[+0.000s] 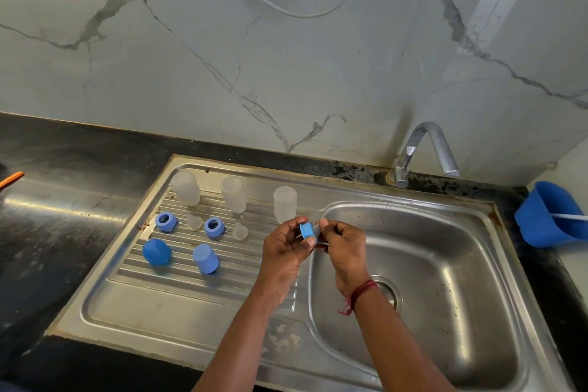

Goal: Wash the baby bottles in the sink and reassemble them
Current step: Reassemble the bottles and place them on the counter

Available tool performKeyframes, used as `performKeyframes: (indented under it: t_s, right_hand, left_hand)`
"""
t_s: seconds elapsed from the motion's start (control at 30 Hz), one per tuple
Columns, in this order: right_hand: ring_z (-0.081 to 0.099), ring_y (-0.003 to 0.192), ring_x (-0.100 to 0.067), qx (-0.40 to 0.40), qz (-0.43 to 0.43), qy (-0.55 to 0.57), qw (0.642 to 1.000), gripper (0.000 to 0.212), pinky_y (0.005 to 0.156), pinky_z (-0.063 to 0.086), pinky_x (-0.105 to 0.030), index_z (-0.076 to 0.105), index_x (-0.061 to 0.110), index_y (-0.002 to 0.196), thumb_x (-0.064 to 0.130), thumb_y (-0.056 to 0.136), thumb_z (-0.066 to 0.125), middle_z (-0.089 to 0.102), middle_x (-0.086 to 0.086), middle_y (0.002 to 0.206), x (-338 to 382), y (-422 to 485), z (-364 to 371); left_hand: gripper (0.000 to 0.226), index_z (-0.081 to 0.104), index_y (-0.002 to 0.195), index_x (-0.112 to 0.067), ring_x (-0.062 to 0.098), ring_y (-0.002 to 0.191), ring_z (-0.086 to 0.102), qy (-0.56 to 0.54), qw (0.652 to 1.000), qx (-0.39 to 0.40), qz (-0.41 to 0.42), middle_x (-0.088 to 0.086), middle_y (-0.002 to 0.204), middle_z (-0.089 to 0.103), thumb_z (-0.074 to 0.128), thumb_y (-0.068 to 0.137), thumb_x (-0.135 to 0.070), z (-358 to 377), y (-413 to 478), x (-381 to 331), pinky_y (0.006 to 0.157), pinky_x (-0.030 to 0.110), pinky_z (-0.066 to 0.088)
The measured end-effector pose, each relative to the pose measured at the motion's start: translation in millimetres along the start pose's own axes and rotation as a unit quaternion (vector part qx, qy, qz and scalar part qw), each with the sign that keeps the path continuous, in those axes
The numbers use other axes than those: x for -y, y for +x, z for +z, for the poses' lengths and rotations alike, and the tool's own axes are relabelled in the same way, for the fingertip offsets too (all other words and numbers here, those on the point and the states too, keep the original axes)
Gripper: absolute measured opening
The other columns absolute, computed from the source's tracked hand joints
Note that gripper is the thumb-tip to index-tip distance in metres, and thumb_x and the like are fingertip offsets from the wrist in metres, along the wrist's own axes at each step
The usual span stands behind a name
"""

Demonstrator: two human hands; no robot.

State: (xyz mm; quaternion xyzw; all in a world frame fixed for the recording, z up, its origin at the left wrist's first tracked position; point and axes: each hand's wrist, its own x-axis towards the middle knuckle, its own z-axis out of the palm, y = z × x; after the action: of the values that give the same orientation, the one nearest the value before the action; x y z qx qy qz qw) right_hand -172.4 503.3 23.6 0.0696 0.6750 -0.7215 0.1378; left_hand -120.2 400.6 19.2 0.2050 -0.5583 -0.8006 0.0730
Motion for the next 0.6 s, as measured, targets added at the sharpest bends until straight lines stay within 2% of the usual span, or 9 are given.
performKeyframes:
  t_s: [0.13,0.23,0.3,0.4,0.5,0.6]
  right_hand:
    - [0.072,0.085,-0.018,0.073,-0.022,0.001,0.997,0.021,0.068,0.055,-0.022,0.071,0.005,0.1,0.017,0.1,0.055,0.076,-0.007,0.092,-0.3,-7.1,-4.1]
    - [0.069,0.088,-0.015,0.108,-0.035,0.003,0.994,0.018,0.071,0.056,-0.024,0.065,0.011,0.114,0.015,0.098,0.058,0.073,-0.001,0.099,-0.4,-8.3,-8.8]
    - [0.068,0.088,-0.012,0.125,-0.052,0.003,0.991,0.028,0.074,0.056,-0.026,0.062,0.017,0.122,0.016,0.094,0.064,0.07,0.001,0.101,-0.7,-8.0,-10.9]
    - [0.07,0.089,-0.015,0.131,-0.066,-0.032,0.989,0.025,0.072,0.056,-0.025,0.068,0.017,0.116,0.021,0.091,0.068,0.074,0.0,0.1,-0.8,-6.8,-10.9]
    - [0.071,0.087,-0.021,0.11,-0.065,-0.019,0.992,0.016,0.072,0.057,-0.028,0.074,0.016,0.103,0.017,0.088,0.072,0.075,-0.005,0.094,-2.4,-5.4,-10.0]
    - [0.069,0.087,-0.017,0.07,-0.107,-0.039,0.991,0.009,0.077,0.058,-0.03,0.077,0.017,0.092,0.015,0.084,0.076,0.072,-0.001,0.092,-7.4,-5.0,-8.3]
  left_hand:
    - [0.036,0.068,0.113,-0.016,0.019,0.098,0.07,0.001,1.0,-0.015,-0.004,0.006,0.107,0.074,0.068,0.086,0.007,-4.8,-1.4,-3.3,0.077,0.028,0.058]
    - [0.038,0.067,0.117,-0.017,0.021,0.102,0.071,0.007,1.0,-0.017,-0.006,0.006,0.111,0.073,0.068,0.086,0.005,-6.2,-0.8,-5.5,0.081,0.031,0.059]
    - [0.038,0.067,0.119,-0.017,0.021,0.103,0.071,0.01,1.0,-0.013,-0.004,0.004,0.111,0.074,0.068,0.087,0.004,-5.5,-1.5,-7.3,0.084,0.033,0.059]
    - [0.035,0.068,0.115,-0.021,0.017,0.102,0.071,0.015,1.0,0.001,0.001,-0.001,0.108,0.075,0.069,0.086,-0.001,-4.9,-4.1,-11.8,0.082,0.031,0.058]
    - [0.033,0.068,0.112,-0.019,0.016,0.097,0.072,0.01,1.0,0.007,0.004,-0.001,0.102,0.076,0.068,0.086,0.001,-6.0,-5.7,-13.6,0.078,0.028,0.059]
    - [0.03,0.067,0.112,-0.014,0.016,0.095,0.072,-0.002,1.0,-0.005,0.009,0.005,0.103,0.075,0.068,0.086,0.002,-5.3,-7.1,-11.8,0.077,0.026,0.059]
